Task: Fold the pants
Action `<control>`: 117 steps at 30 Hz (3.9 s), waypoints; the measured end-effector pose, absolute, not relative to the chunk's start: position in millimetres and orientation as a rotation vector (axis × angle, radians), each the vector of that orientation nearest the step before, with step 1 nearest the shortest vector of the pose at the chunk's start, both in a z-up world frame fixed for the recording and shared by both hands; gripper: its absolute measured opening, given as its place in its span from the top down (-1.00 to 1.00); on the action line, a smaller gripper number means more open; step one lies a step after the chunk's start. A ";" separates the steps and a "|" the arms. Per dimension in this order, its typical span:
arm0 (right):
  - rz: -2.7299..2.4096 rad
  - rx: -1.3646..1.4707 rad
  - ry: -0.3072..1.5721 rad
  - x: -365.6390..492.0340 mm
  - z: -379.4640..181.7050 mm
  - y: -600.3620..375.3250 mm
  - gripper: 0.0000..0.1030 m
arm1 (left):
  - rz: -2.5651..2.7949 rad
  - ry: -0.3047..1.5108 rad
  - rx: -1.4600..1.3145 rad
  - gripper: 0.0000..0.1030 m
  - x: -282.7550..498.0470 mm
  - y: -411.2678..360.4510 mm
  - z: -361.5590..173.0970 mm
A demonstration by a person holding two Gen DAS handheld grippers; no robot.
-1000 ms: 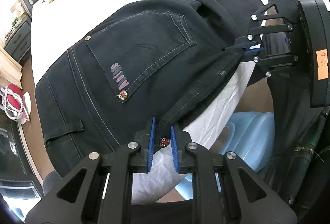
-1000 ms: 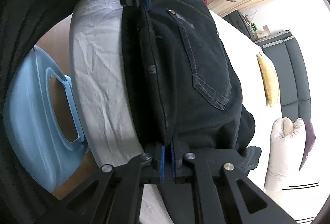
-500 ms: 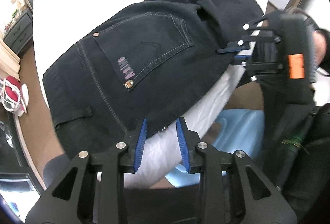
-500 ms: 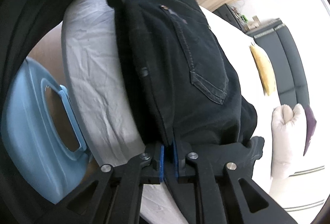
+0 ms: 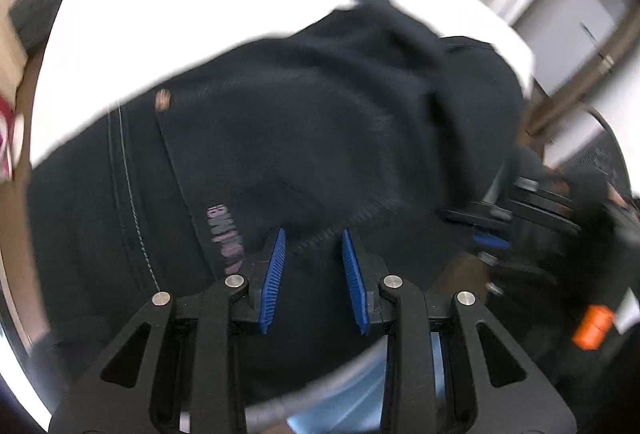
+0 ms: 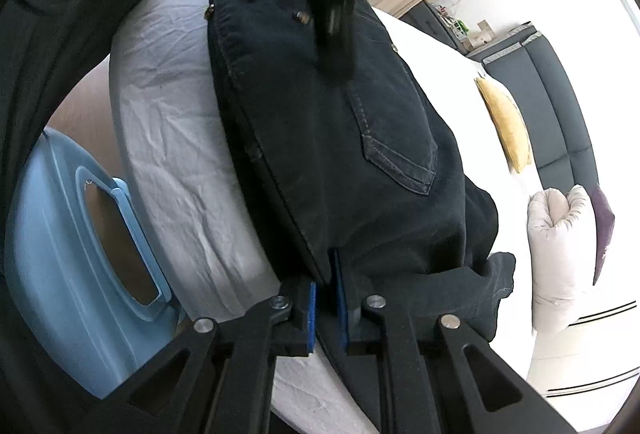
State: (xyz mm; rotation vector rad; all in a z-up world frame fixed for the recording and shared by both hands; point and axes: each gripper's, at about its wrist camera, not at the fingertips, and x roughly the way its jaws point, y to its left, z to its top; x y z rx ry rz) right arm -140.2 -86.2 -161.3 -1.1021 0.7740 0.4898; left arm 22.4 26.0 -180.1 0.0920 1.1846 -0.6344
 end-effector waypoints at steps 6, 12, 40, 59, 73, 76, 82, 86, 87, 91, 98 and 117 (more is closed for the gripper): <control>0.468 -1.009 0.790 -147.9 -144.1 -104.4 0.17 | -0.619 1.159 0.117 0.45 22.8 24.7 -180.0; 0.499 -0.688 0.847 -127.1 -84.1 -135.0 -0.31 | -0.620 1.086 0.052 0.45 31.5 16.7 -143.9; 0.143 0.743 0.824 73.8 -73.5 -396.2 -0.20 | -0.523 1.180 -0.096 0.45 56.9 25.3 -191.8; 0.031 1.207 0.863 197.4 -170.2 -443.2 0.28 | -0.509 1.180 -0.077 0.45 55.8 13.1 -191.6; -0.042 1.069 0.624 134.4 -109.1 -487.9 0.91 | -0.496 1.181 -0.061 0.45 56.8 4.4 -190.4; -0.123 1.037 0.534 78.4 -84.0 -513.3 0.91 | -0.498 1.185 -0.057 0.45 55.9 4.5 -190.4; -0.389 0.928 0.450 -51.8 -56.1 -565.7 0.91 | -0.493 1.192 -0.059 0.45 58.8 3.3 -190.7; -0.510 0.873 0.497 -99.7 -72.2 -575.0 0.91 | -0.483 1.198 -0.049 0.45 60.0 0.7 -189.9; -0.537 0.858 0.512 -105.4 -77.7 -575.3 0.91 | -0.481 1.200 -0.045 0.45 60.5 0.2 -189.5; -0.600 0.898 0.508 -128.6 -102.3 -578.7 0.91 | -0.477 1.215 -0.036 0.45 63.2 -3.4 -188.9; -0.648 0.931 0.521 -149.5 -120.2 -586.3 0.92 | -0.472 1.223 -0.011 0.44 65.5 -11.8 -186.7; -0.735 0.803 0.661 -130.9 -145.6 -582.3 0.91 | -0.474 1.217 -0.003 0.43 63.8 -20.3 -179.9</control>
